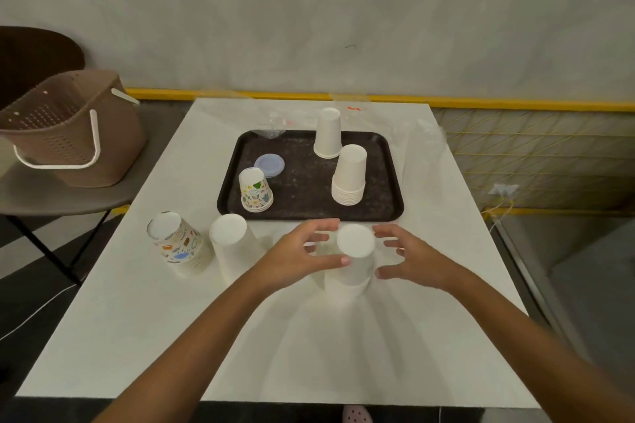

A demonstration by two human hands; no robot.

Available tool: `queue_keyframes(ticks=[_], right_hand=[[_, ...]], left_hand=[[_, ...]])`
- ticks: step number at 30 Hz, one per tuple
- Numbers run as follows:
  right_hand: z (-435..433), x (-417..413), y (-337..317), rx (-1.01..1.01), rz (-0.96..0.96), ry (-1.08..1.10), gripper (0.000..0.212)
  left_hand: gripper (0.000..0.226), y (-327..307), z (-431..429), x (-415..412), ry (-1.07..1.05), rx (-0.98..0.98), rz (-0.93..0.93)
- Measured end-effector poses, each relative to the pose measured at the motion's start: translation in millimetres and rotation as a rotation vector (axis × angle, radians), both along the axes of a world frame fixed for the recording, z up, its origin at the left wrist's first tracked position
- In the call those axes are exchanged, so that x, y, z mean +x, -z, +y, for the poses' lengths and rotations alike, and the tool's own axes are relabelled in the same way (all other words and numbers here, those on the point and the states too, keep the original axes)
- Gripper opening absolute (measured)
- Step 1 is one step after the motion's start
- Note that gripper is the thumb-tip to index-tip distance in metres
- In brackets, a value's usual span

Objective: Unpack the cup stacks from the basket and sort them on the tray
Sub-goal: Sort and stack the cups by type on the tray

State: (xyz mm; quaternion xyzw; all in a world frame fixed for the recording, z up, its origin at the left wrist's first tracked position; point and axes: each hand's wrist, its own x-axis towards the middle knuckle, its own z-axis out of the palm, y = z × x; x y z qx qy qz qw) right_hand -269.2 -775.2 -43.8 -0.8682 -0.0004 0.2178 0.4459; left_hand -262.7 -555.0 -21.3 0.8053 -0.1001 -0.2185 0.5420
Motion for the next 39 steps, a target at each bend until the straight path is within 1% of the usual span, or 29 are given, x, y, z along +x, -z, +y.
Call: queue_keyframes(ticks=[3,8,11,18,22,27,31,35,39], right_hand=[[16,-10,1,0.025,0.013,0.001,0.081],[43,-18,0,0.059,-0.101,0.099,0.077],[50,-20,0,0.021,-0.143,0.136,0.074],[57,-21,4,0.01,-0.084,0.167,0.078],[57,-20,1,-0.004,-0.116,0.159,0.076],[53,-22,-5,0.028,-0.163,0.156,0.077],[48,-25,-21,0.069,-0.21,0.137,0.075],[41,-22,-50,0.117,-0.275,0.096,0.072],[31,-11,-74,0.113,-0.323,0.072,0.076]], left_hand=[[0.061,2,-4,-5,0.044,0.044,-0.03],[0.068,6,-14,-6,0.012,0.075,-0.076],[0.066,8,-14,-3,0.034,0.115,-0.108],[0.062,9,-13,-4,0.015,0.065,-0.105],[0.06,4,-13,-4,0.005,0.055,-0.113],[0.054,-3,-12,-9,-0.01,0.028,-0.165],[0.047,-14,-12,-9,-0.003,-0.027,-0.194],[0.041,-37,-13,-3,0.0,-0.071,-0.287],[0.038,-59,-16,8,-0.001,-0.104,-0.355]])
